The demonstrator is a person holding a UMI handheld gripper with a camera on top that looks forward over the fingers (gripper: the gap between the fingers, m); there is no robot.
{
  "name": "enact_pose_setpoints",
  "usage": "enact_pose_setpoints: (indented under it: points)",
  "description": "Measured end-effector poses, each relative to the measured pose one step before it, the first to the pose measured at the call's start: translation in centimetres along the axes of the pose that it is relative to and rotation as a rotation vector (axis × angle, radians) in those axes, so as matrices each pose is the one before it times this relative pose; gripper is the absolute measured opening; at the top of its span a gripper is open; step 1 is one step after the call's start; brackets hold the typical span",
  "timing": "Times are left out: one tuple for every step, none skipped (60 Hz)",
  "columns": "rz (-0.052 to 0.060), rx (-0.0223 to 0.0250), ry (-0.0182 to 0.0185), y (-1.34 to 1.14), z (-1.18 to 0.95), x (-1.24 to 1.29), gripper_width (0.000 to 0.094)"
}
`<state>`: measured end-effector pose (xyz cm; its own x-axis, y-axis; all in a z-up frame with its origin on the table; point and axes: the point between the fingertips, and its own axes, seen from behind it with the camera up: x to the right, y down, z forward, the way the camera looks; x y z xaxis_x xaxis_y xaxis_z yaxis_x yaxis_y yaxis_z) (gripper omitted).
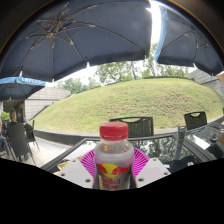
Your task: Pour water
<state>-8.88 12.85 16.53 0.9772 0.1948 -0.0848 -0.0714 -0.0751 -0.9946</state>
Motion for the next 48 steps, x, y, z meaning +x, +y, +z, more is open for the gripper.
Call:
enact_pose_setpoints:
  points:
    - [-0.0050, 0.00528, 0.00498, 0.378, -0.085, 0.430, 0.0411]
    - [-0.0100, 0.00559, 0.00639, 0.337, -0.031, 0.380, 0.0410]
    - [-0.0133, 0.00305, 0.00589, 0.282, -0.016, 0.330, 0.0410]
    - [-0.0151, 0.00080, 0.00395, 0.371, -0.025, 0.242, 0.0410]
    - [-0.0148, 0.00022, 0.00080, 0.340, -0.051, 0.094, 0.0410]
    - [-0.0124, 0.00126, -0.00224, 0.252, 0.004, 0.068, 0.0410]
    - [-0.0113, 0.00064, -0.00099, -0.363, -0.647, -0.447, 0.0410]
    - [-0.0096, 0.00160, -0.00443, 0.461, 0.915, 0.133, 0.0410]
    - [-0.0077, 0.00145, -0.00493, 0.287, 0.068, -0.023, 0.0418]
    - [-0.0050, 0.00071, -0.00452, 0.273, 0.163, -0.007, 0.0418]
    - [-0.0047, -0.00215, -0.00343, 0.372, 0.120, 0.055, 0.0417]
    - [-0.0021, -0.00452, -0.00117, 0.430, 0.178, 0.140, 0.0424]
    - [0.0020, -0.00603, 0.00188, 0.511, 0.328, 0.255, 0.0426]
    - [0.0017, -0.00684, 0.00249, -0.139, -0.742, -0.520, 0.0426]
    - [0.0014, -0.01027, -0.00013, 0.538, 0.175, 0.076, 0.0426]
    - [0.0004, -0.01136, -0.00192, 0.525, 0.187, 0.054, 0.0437]
    - [0.0004, -0.01139, -0.00319, 0.642, 0.205, 0.027, 0.0438]
    - [-0.0017, -0.01472, -0.00290, 0.776, 0.297, 0.087, 0.0441]
    - [0.0007, 0.02416, -0.00421, -0.652, -0.302, -0.020, 0.0441]
    - [0.0029, 0.01899, -0.00683, -0.197, 0.047, 0.062, 0.0438]
    - [-0.0017, -0.00396, -0.00055, 0.143, -0.070, 0.270, 0.0444]
    - [0.0059, 0.00642, -0.00295, -0.023, 0.014, 0.027, 0.0441]
    - [0.0102, -0.00495, -0.00192, 0.042, -0.703, -0.564, 0.0442]
    - [0.0070, 0.00017, 0.00038, 0.070, 0.314, 0.138, 0.0445]
    - [0.0045, -0.01004, -0.00007, 0.208, 0.025, 0.039, 0.0445]
    - [0.0033, -0.00258, -0.00292, -0.001, 0.061, -0.037, 0.0447]
    - [-0.0015, -0.00175, -0.00082, -0.034, 0.147, 0.029, 0.0453]
    - [-0.0017, -0.00560, -0.00045, 0.090, 0.117, -0.007, 0.0458]
    - [-0.0009, -0.00122, 0.00050, 0.227, -0.514, -0.170, 0.0466]
    - [-0.0045, -0.00025, 0.00256, -0.041, 0.030, 0.043, 0.0475]
    - [-0.0039, -0.00539, 0.00073, -0.107, 0.200, -0.050, 0.0487]
    - [-0.0030, -0.00472, 0.00071, 0.007, 0.066, -0.013, 0.0498]
    - [-0.0049, -0.00407, 0.00190, -0.059, 0.068, 0.041, 0.0516]
    - [-0.0072, -0.00986, 0.00198, 0.068, 0.115, 0.054, 0.0528]
    - [-0.0071, -0.01435, 0.00261, 0.121, 0.126, 0.109, 0.0544]
    - [-0.0090, -0.01924, 0.00508, 0.253, 0.116, 0.190, 0.0568]
    - [-0.0112, -0.02036, 0.00540, 0.741, -0.661, -0.122, 0.0614]
    - [-0.0108, -0.02106, 0.00136, 0.306, -0.041, 0.118, 0.0687]
    - [-0.0070, -0.01934, -0.00100, 0.250, -0.219, 0.078, 0.0766]
    - [0.0003, -0.01147, 0.00149, 0.059, -0.284, 0.254, 0.0849]
    - [0.0069, -0.00437, 0.00482, 0.000, -0.296, 0.244, 0.0837]
    - [0.0069, 0.00006, 0.00266, -0.129, -0.396, 0.131, 0.0820]
    - [0.0058, 0.00237, 0.00166, -0.160, -0.452, 0.095, 0.0814]
    - [0.0017, 0.00477, 0.00233, -0.205, -0.476, 0.099, 0.0817]
    - [-0.0057, 0.00296, 0.00305, 0.182, -0.833, -0.303, 0.0824]
    - [-0.0050, 0.00798, 0.00138, -0.286, -0.619, 0.026, 0.0829]
    - [-0.0076, 0.00785, 0.00374, -0.252, -0.679, 0.047, 0.0834]
    - [-0.0074, 0.00734, 0.00707, -0.187, -0.693, 0.077, 0.0836]
